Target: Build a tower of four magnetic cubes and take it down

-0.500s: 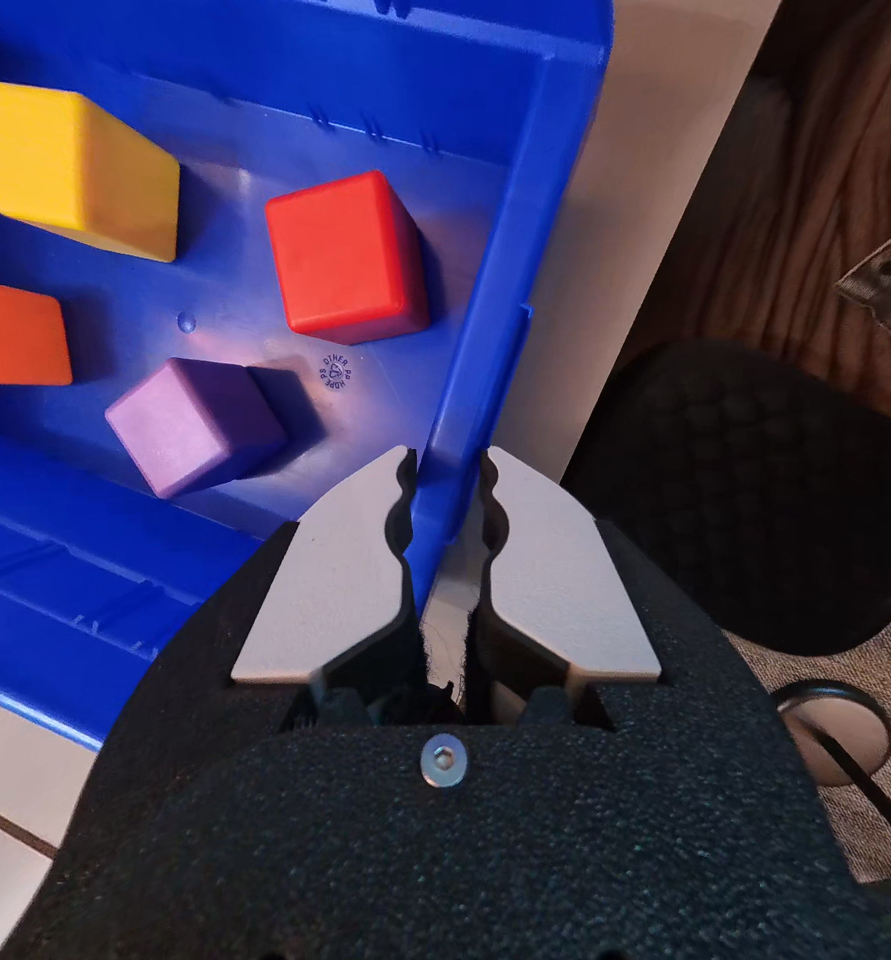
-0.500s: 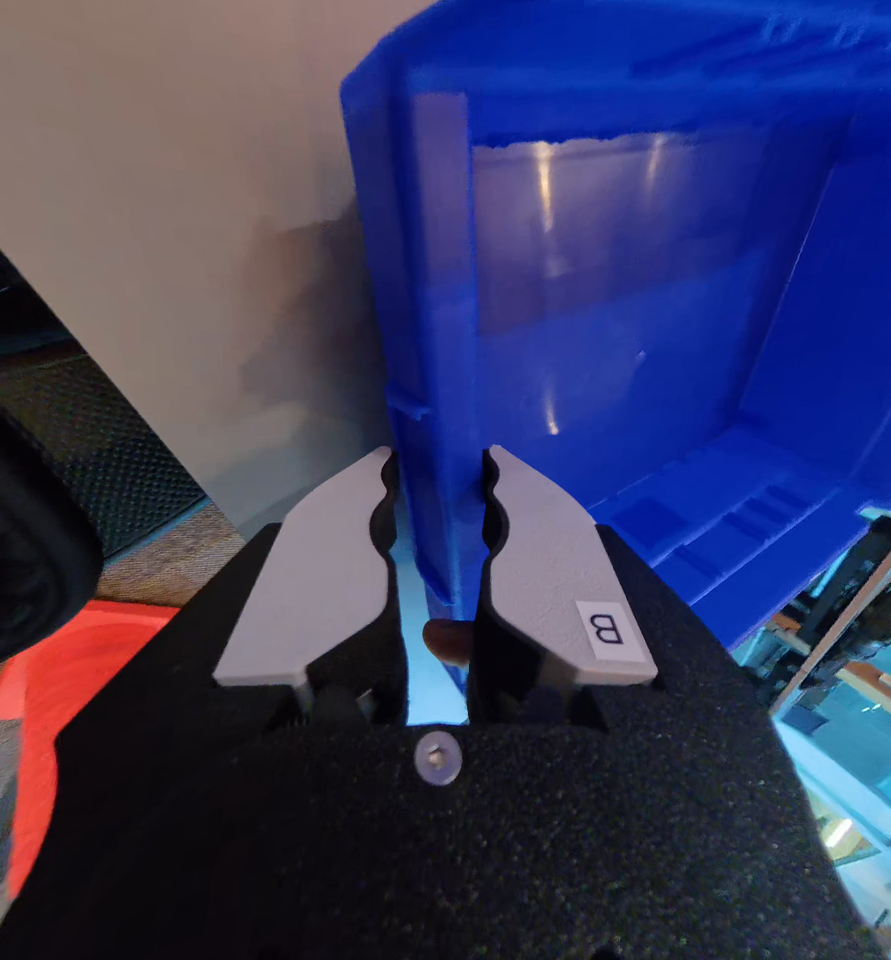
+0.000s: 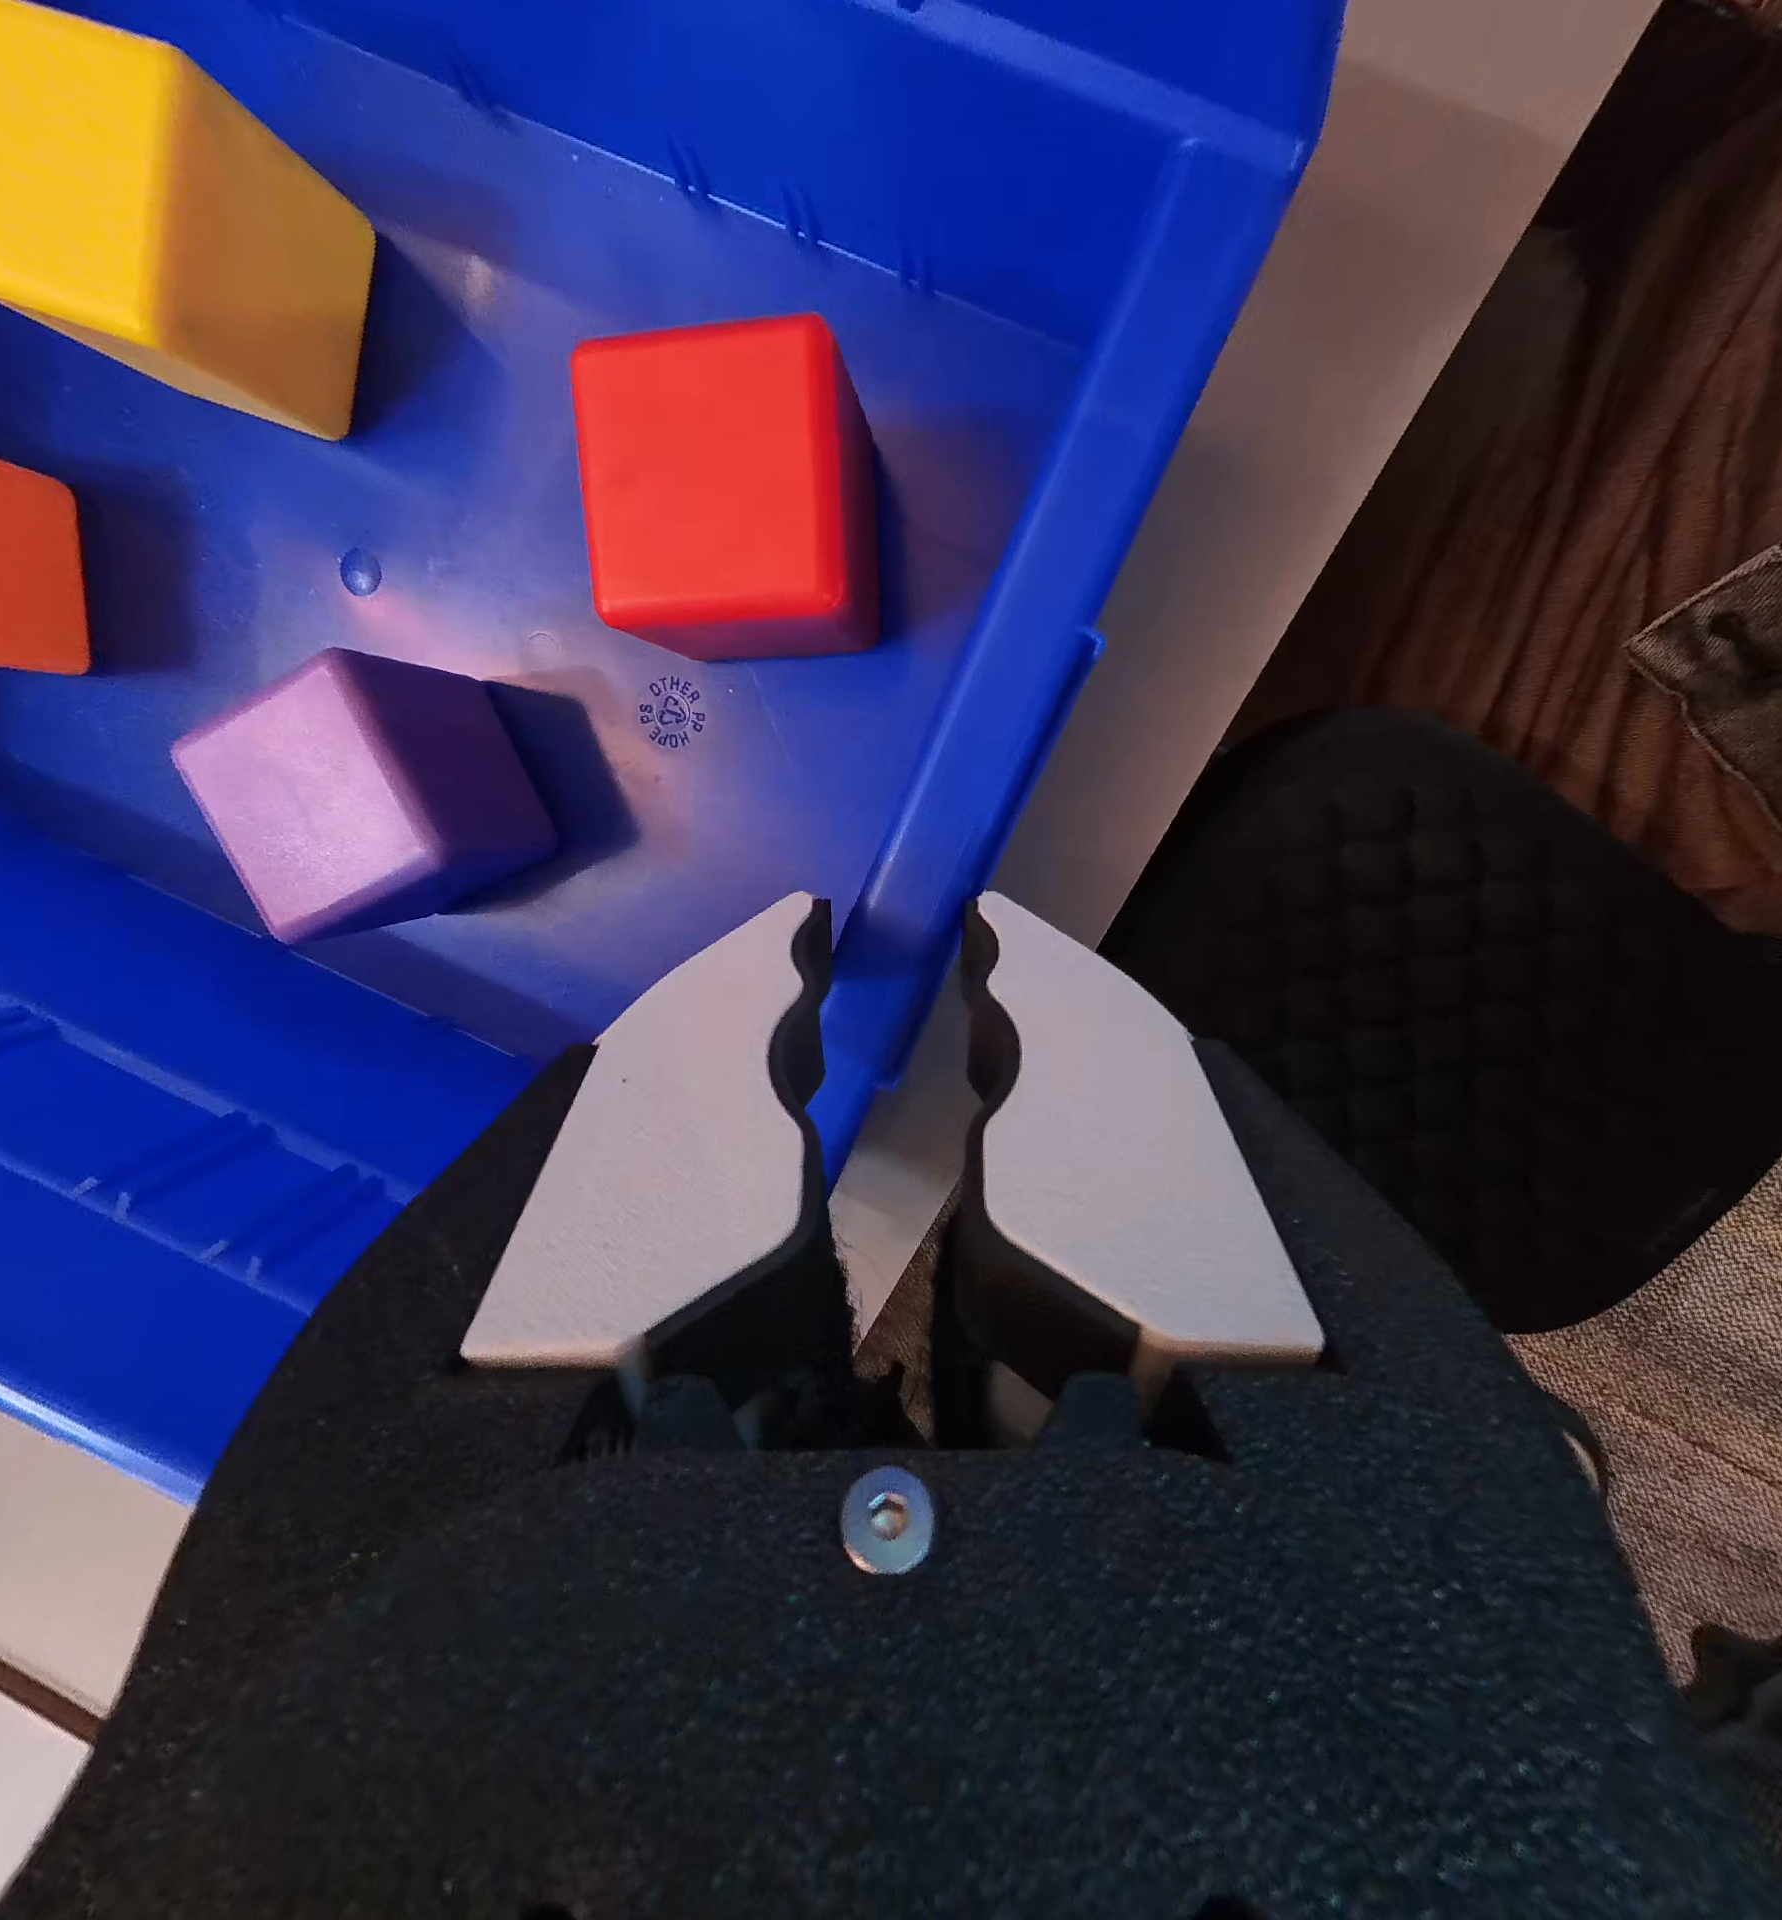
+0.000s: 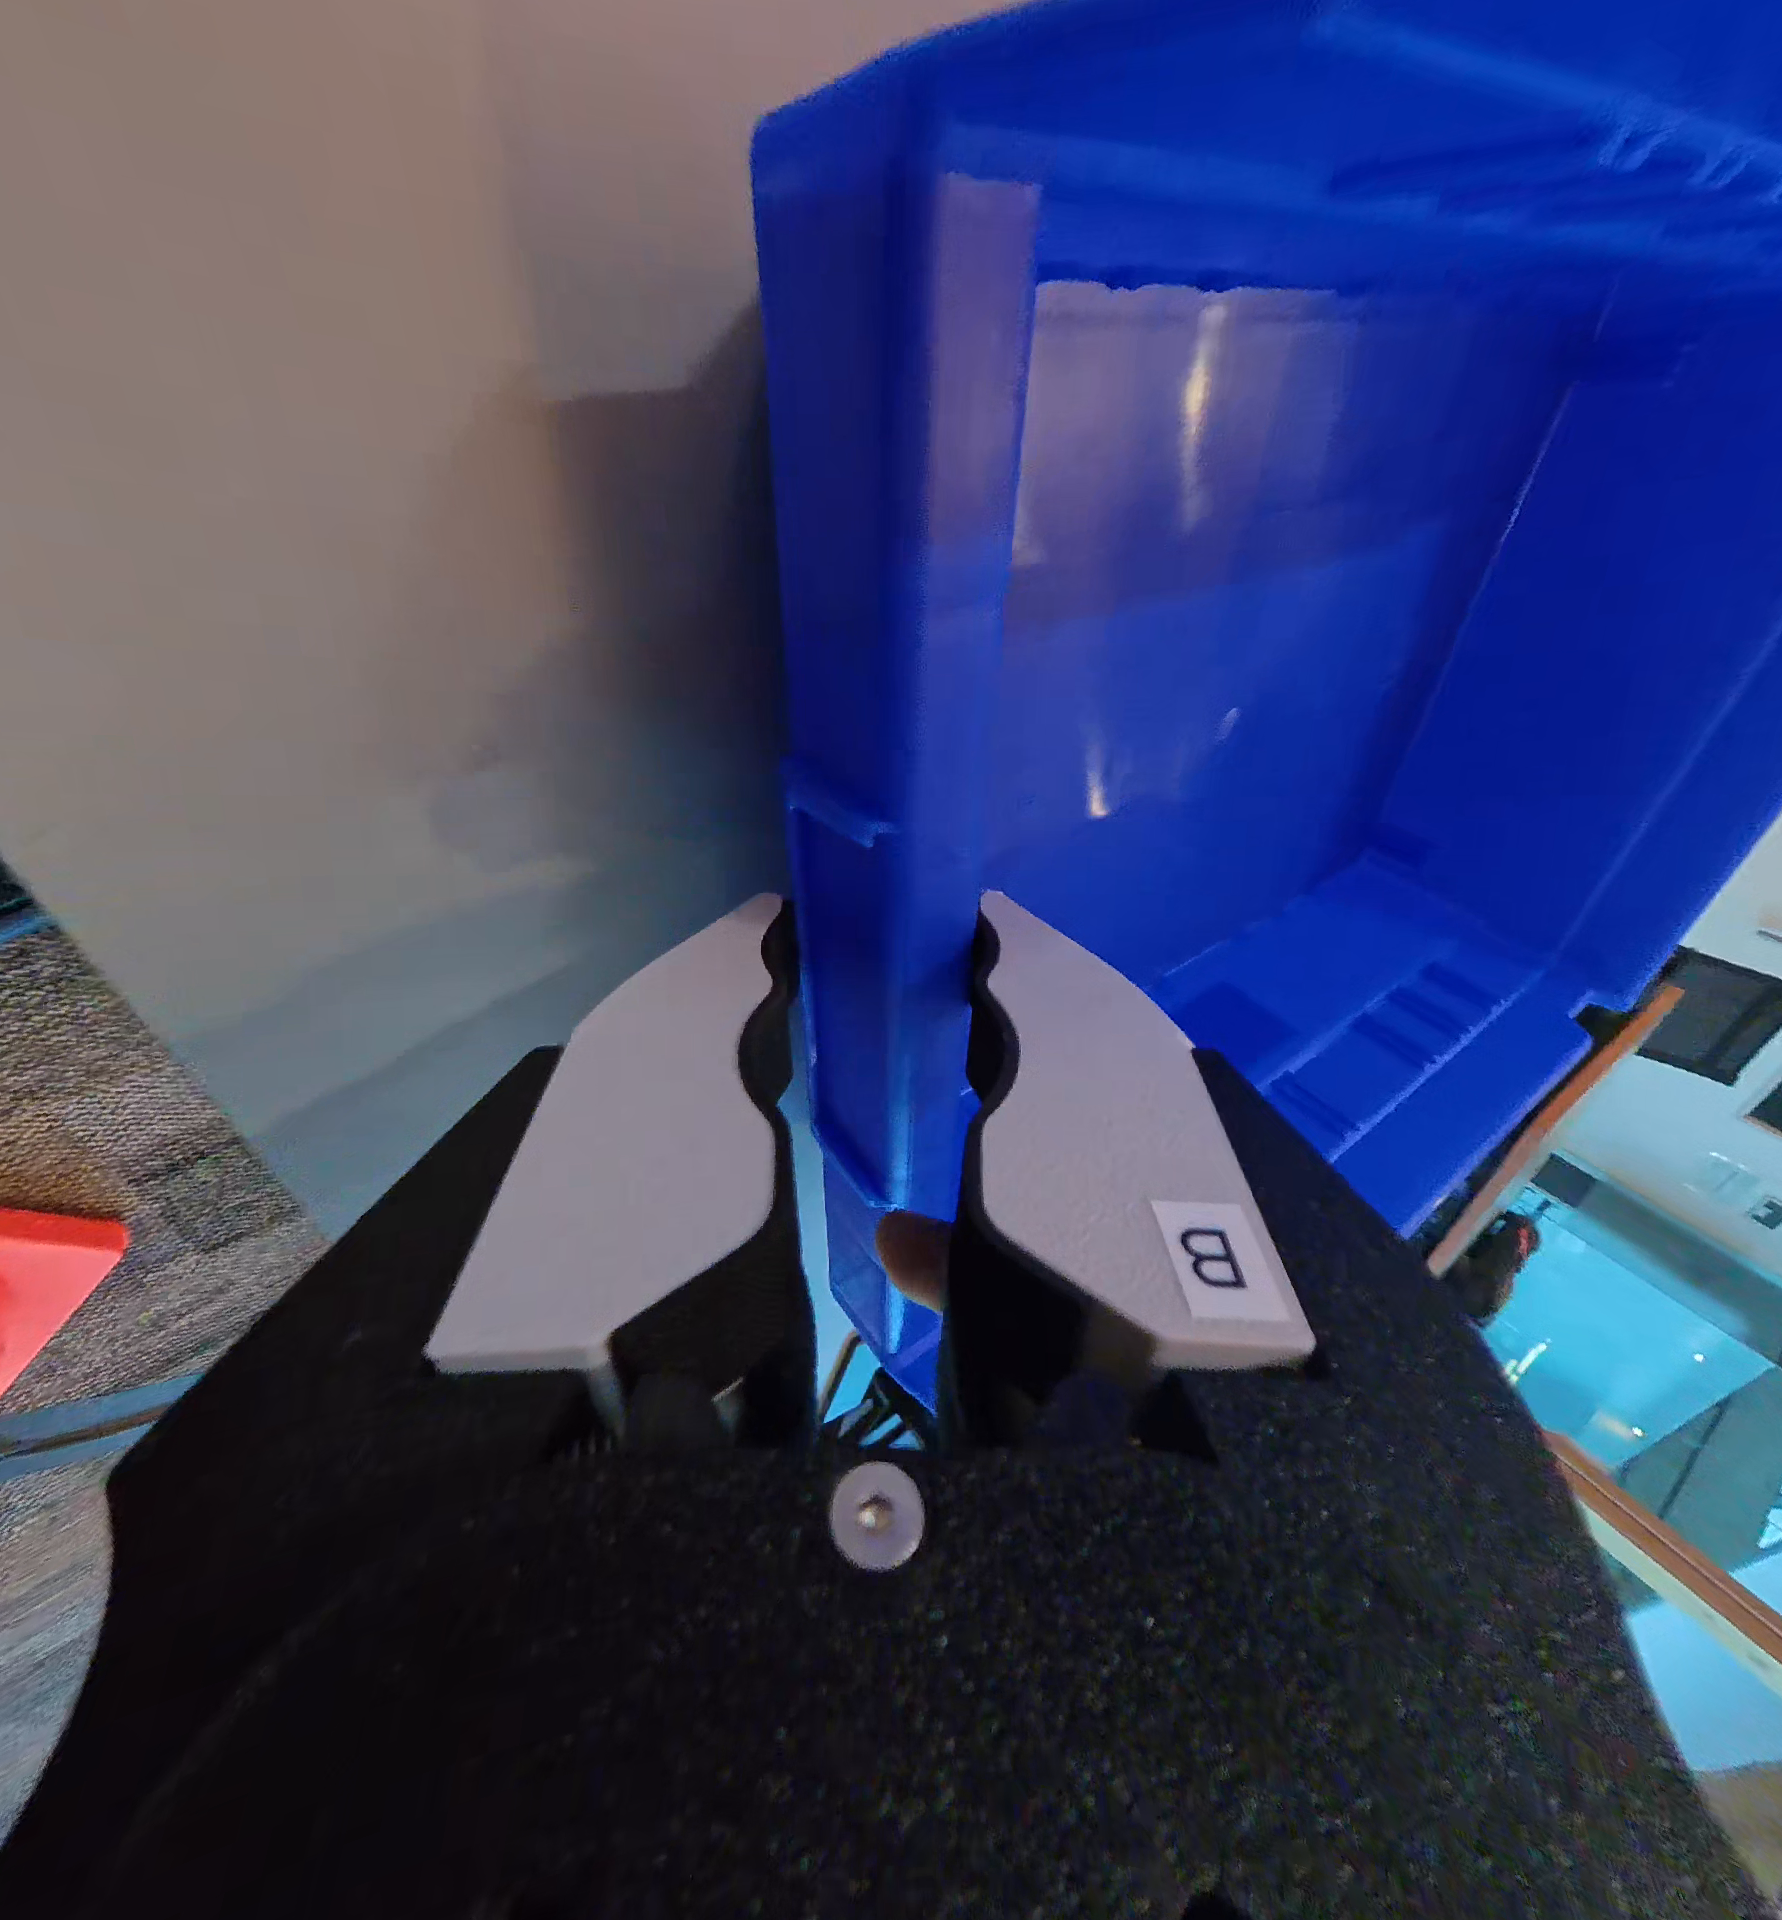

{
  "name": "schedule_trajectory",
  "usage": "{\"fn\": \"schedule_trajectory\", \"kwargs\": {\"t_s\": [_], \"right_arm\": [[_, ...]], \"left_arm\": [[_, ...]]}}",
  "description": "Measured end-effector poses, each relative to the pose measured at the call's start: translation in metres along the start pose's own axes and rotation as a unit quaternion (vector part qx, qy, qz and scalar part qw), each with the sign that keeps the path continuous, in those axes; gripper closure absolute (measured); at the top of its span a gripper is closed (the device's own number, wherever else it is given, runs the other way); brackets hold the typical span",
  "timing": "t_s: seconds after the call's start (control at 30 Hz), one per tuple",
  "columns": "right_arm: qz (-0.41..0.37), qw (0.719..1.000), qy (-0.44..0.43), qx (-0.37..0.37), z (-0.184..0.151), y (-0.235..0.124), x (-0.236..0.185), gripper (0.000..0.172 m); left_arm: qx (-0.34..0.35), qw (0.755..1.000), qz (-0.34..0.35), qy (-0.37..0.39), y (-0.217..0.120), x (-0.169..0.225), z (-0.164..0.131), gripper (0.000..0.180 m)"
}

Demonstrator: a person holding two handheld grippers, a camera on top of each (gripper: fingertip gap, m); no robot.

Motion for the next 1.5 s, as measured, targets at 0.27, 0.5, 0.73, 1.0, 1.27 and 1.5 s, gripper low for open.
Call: {"fn": "schedule_trajectory", "kwargs": {"t_s": [0.27, 0.5, 0.73, 1.0, 1.27, 1.5], "right_arm": [[-0.02, 1.0, 0.023, 0.002, -0.001, 0.004, 0.006, 0.14], [-0.013, 0.973, 0.193, 0.125, 0.017, -0.017, 0.013, 0.09], [-0.037, 0.852, 0.351, 0.388, 0.066, -0.08, 0.039, 0.024], [-0.06, 0.806, 0.371, 0.456, 0.101, -0.103, 0.049, 0.024], [-0.068, 0.818, 0.331, 0.466, 0.123, -0.106, 0.05, 0.025], [-0.055, 0.826, 0.325, 0.457, 0.127, -0.097, 0.045, 0.026]], "left_arm": [[0.017, 1.0, -0.012, -0.01, 0.0, -0.001, 0.001, 0.156], [0.078, 0.996, -0.037, -0.028, -0.008, 0.011, 0.004, 0.128], [0.302, 0.948, -0.064, -0.075, -0.057, 0.031, 0.056, 0.059], [0.342, 0.931, -0.037, -0.121, -0.049, 0.023, 0.088, 0.065], [0.177, 0.965, -0.046, -0.188, 0.01, -0.012, 0.072, 0.097], [0.114, 0.982, -0.023, -0.146, 0.034, -0.012, 0.067, 0.118]]}}
Point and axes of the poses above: each gripper's, where its closed fingertips meet, y out along the fingers, z out of its top, x = y × z across the jaws, the point moved 1 cm from there along -y, back along the fingers, and after that the axes turned 14 degrees about -y, right-handed, at the moved point
